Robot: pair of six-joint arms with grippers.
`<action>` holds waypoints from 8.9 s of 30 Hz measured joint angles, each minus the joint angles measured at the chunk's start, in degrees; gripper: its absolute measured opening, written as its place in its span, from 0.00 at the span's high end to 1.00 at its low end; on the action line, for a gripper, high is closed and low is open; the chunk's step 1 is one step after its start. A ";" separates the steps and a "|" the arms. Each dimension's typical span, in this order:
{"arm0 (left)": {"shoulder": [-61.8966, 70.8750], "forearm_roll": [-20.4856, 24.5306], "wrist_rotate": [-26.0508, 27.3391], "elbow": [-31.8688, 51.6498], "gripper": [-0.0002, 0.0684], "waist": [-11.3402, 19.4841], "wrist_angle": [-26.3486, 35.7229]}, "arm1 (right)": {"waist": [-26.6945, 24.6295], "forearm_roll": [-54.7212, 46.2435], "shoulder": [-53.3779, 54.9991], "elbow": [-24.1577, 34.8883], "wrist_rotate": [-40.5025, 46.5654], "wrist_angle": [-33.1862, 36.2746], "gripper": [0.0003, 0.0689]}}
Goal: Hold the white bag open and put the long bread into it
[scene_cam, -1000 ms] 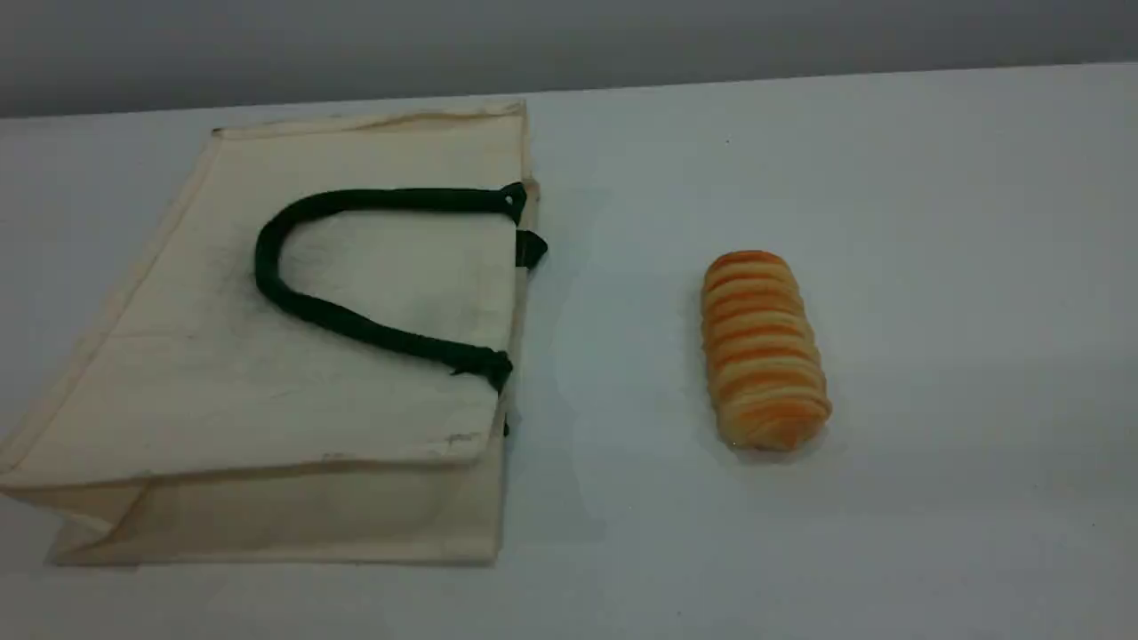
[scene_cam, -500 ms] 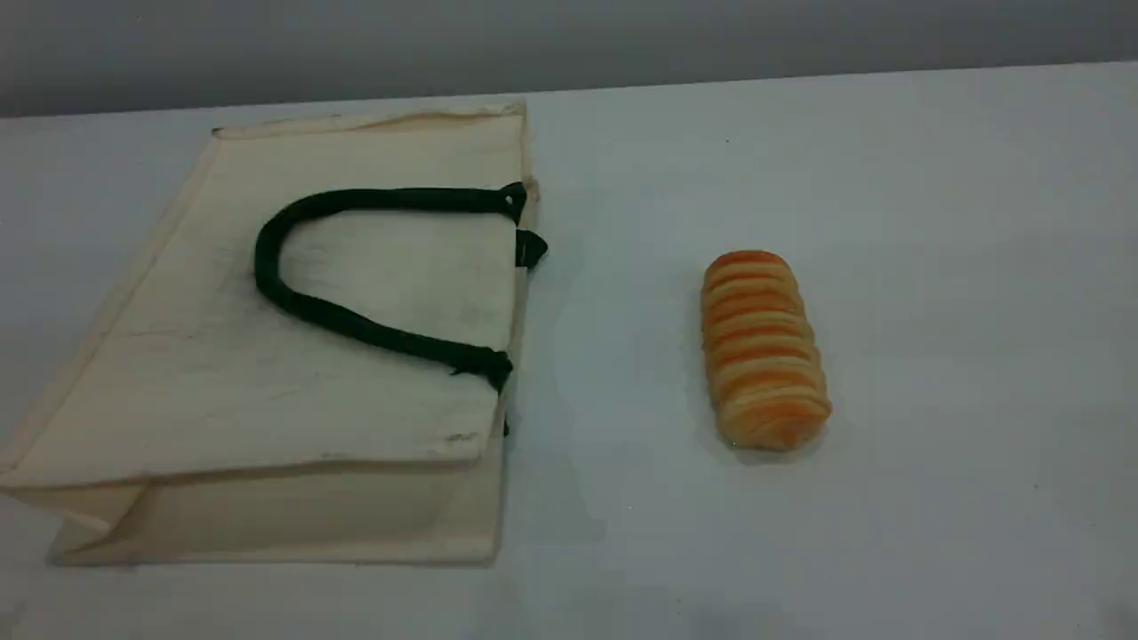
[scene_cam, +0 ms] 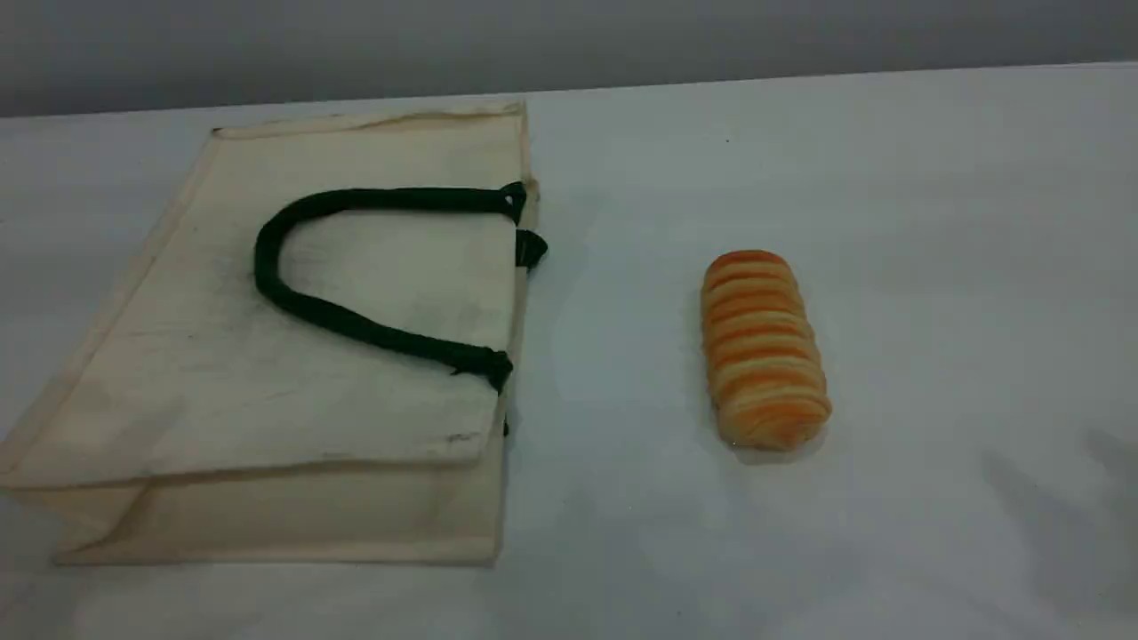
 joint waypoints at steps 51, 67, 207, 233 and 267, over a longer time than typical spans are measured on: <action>56.87 -3.13 3.74 -21.01 0.17 -4.08 -11.19 | 0.00 34.20 21.75 -4.51 -34.70 0.01 0.23; 57.43 -2.71 3.74 -21.01 0.22 -6.89 -14.62 | 0.00 34.20 21.75 -4.51 -34.51 1.03 0.23; 26.84 -12.78 13.09 -49.90 0.88 -6.94 29.97 | 10.57 21.63 35.78 -20.97 -26.32 25.66 0.88; 26.69 -15.22 14.95 -50.70 0.88 -12.77 32.96 | 18.93 22.58 37.87 -20.97 -23.48 19.40 0.89; 26.69 -15.48 14.84 -50.70 0.88 -12.77 33.16 | 26.99 35.94 53.42 -29.11 -32.23 8.23 0.22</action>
